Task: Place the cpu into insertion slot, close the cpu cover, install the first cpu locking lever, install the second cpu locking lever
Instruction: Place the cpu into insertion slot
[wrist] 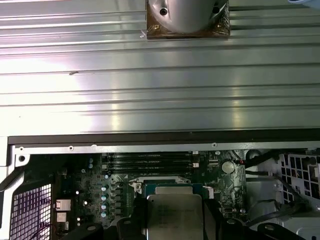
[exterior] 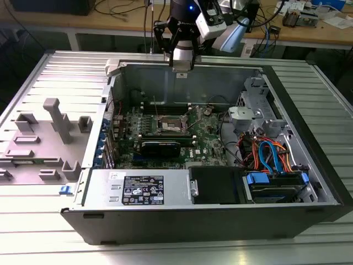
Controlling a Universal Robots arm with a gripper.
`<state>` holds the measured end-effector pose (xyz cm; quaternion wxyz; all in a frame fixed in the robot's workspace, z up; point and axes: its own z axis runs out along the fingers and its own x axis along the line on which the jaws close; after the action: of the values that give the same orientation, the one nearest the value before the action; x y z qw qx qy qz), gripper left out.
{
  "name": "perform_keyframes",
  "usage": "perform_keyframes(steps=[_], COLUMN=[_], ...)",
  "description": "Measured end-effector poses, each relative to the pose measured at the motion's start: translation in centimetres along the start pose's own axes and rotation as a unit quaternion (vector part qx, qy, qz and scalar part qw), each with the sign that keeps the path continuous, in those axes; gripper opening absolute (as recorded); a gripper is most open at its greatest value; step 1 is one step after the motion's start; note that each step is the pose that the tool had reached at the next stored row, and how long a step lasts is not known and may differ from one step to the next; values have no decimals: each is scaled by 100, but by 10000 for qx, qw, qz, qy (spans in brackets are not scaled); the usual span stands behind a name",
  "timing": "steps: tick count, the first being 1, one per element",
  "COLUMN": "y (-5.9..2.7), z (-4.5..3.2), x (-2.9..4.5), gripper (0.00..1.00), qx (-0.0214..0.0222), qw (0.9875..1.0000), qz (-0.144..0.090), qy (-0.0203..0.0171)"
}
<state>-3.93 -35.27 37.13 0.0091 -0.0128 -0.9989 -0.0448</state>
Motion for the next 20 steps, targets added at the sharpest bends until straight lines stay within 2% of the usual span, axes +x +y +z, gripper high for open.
perform_keyframes(steps=[2, 4, 16, 20], y=[-5, -7, -7, -35], z=[0, 2, 2, 1], x=[0, -1, 0, -1], gripper=[54, 54, 54, 54], qx=[-1, -3, -3, -3], qw=[10000, 9999, 9998, 9998], qz=[35, 172, 175, 175], qy=[-3, -15, -16, -16])
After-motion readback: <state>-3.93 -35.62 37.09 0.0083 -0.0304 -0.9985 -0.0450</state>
